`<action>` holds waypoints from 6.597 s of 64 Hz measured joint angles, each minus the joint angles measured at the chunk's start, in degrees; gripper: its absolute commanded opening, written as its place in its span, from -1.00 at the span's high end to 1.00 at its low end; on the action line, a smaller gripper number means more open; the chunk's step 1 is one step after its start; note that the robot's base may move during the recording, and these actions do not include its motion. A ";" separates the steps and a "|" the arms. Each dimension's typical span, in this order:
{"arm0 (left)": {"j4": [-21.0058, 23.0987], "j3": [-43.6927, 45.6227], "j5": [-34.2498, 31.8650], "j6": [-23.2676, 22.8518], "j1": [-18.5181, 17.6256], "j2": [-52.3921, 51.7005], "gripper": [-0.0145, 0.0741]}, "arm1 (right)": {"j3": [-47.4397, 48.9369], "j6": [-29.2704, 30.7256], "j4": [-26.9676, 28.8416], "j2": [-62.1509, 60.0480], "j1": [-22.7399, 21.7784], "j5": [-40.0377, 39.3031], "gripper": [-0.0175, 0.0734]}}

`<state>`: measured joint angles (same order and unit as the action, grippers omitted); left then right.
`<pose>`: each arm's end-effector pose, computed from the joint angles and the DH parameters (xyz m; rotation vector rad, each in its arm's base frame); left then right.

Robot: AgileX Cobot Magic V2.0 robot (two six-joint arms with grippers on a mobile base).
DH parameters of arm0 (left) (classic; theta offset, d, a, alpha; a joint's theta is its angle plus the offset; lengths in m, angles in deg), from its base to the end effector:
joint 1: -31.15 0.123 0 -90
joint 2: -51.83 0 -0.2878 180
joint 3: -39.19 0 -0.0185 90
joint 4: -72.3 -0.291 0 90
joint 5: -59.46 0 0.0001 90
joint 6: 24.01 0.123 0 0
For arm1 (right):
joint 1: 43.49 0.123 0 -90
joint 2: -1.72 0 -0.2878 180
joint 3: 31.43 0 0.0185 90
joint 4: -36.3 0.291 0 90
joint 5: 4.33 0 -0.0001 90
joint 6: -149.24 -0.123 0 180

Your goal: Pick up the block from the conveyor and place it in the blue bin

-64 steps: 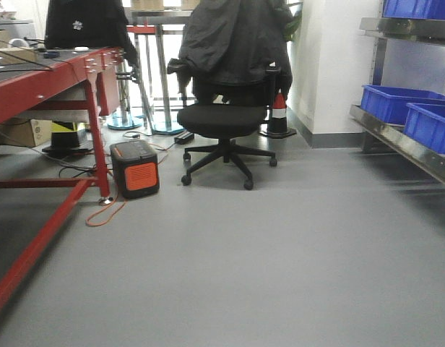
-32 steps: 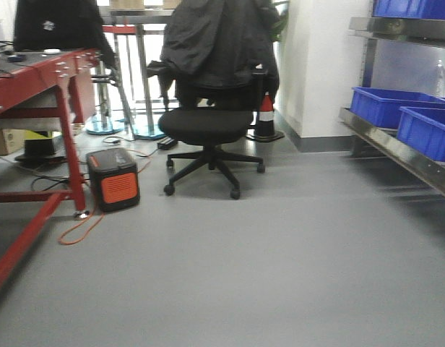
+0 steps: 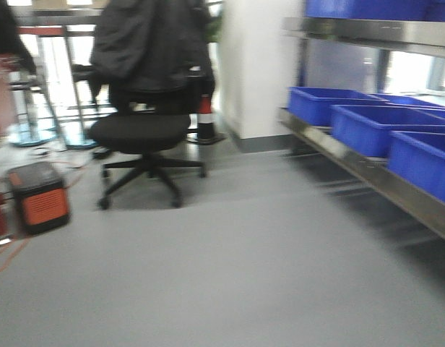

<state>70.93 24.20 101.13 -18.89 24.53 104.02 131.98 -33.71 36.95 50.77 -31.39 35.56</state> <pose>0.1999 -0.0212 0.4405 0.2004 1.8890 0.0094 0.1830 0.0401 0.4442 -0.1443 1.8407 0.1965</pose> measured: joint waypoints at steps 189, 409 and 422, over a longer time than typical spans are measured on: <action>0.00 0.00 0.00 0.00 0.00 0.00 0.92 | 0.00 0.00 0.00 0.00 0.00 0.00 0.97; 0.67 34.61 0.13 -0.11 -22.35 34.16 0.92 | 24.26 4.04 6.48 23.22 15.91 -0.22 0.97; 0.67 36.16 1.18 -0.11 -22.46 42.94 0.92 | 24.79 4.04 5.83 32.25 17.44 -0.09 0.97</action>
<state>71.59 60.35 102.31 -19.00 2.08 146.96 156.77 -29.68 42.78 83.02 -13.95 35.48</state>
